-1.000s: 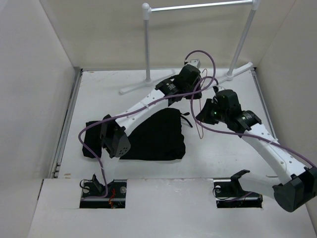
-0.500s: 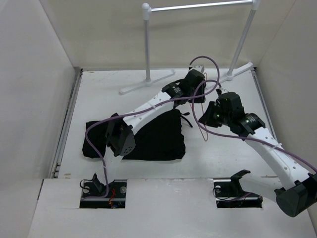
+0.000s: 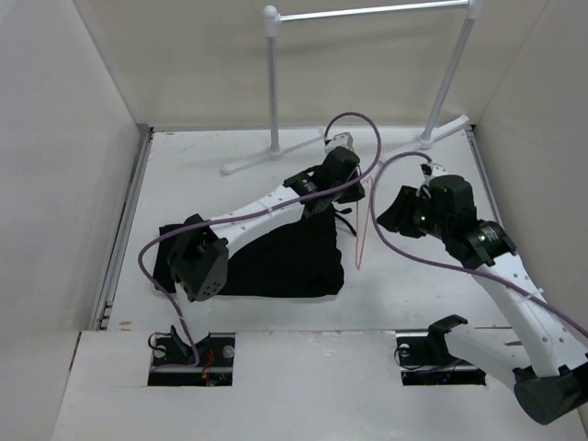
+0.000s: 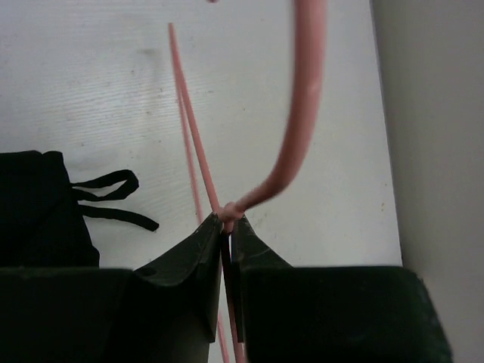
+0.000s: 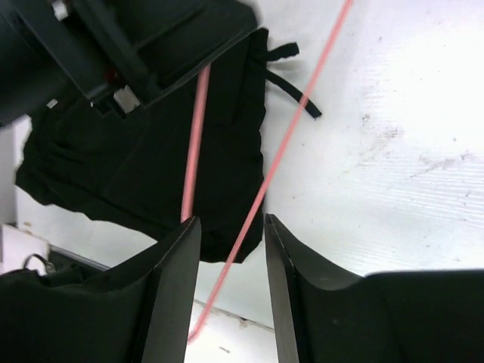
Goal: Place the trousers on the hanger
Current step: Place the trousers on the hanger, then place the hanger at the clothesline.
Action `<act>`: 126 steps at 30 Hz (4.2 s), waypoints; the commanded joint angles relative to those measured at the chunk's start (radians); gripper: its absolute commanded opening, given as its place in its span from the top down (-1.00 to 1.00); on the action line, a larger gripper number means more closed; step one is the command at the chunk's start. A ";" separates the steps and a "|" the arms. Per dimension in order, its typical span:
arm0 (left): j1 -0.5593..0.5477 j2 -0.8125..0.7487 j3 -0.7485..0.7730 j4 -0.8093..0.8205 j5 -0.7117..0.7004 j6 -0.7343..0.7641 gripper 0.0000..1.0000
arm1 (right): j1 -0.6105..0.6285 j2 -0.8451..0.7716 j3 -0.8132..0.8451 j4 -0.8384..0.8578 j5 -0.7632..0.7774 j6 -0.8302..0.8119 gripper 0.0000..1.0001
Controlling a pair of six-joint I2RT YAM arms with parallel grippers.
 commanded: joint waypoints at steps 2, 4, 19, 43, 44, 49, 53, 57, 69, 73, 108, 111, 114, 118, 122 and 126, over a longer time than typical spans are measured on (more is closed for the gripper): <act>-0.007 -0.166 -0.191 0.274 -0.087 -0.110 1.00 | -0.081 -0.075 -0.006 0.025 -0.075 0.018 0.10; -0.023 -0.201 -0.272 0.336 -0.110 -0.128 1.00 | -0.115 -0.079 -0.028 0.048 -0.091 0.046 0.24; -0.092 -0.368 -0.725 0.437 -0.277 -0.225 1.00 | 0.006 0.226 -0.296 0.591 -0.209 0.247 0.64; -0.161 -0.352 -0.851 0.459 -0.471 -0.279 1.00 | 0.109 0.620 -0.417 0.960 -0.304 0.317 0.31; -0.159 -0.355 -0.857 0.459 -0.482 -0.277 1.00 | 0.100 0.620 -0.426 0.976 -0.310 0.334 0.52; -0.132 -0.413 -0.920 0.442 -0.567 -0.256 1.00 | 0.060 0.525 -0.456 0.991 -0.306 0.377 0.84; -0.081 -0.463 -0.985 0.434 -0.586 -0.246 1.00 | 0.049 0.439 -0.482 0.985 -0.315 0.429 0.86; -0.049 -0.497 -1.026 0.419 -0.618 -0.222 1.00 | 0.032 0.367 -0.499 0.971 -0.318 0.466 0.88; 0.018 -0.704 -1.104 0.247 -0.672 -0.081 1.00 | -0.133 0.344 -0.526 0.902 -0.342 0.430 0.91; 0.038 -0.746 -1.109 0.221 -0.660 -0.039 1.00 | -0.153 0.367 -0.516 0.893 -0.338 0.416 0.89; 0.009 -0.631 0.032 -0.198 -0.313 0.329 1.00 | 0.049 -0.101 0.178 0.278 -0.183 0.156 -0.47; 0.022 -0.589 0.104 -0.189 -0.200 0.332 1.00 | 0.182 -0.034 0.277 0.324 -0.184 0.169 -0.47; 0.035 -0.568 0.121 -0.175 -0.124 0.327 1.00 | 0.288 0.043 0.311 0.390 -0.180 0.167 -0.47; 0.028 -0.562 0.114 -0.146 -0.081 0.321 1.00 | 0.342 0.131 0.305 0.466 -0.180 0.195 -0.46; 0.020 -0.563 0.082 -0.103 -0.041 0.320 1.00 | 0.365 0.187 0.273 0.551 -0.203 0.215 -0.33; 0.017 -0.569 0.034 -0.064 -0.008 0.306 1.00 | 0.367 0.221 0.235 0.623 -0.223 0.252 -0.06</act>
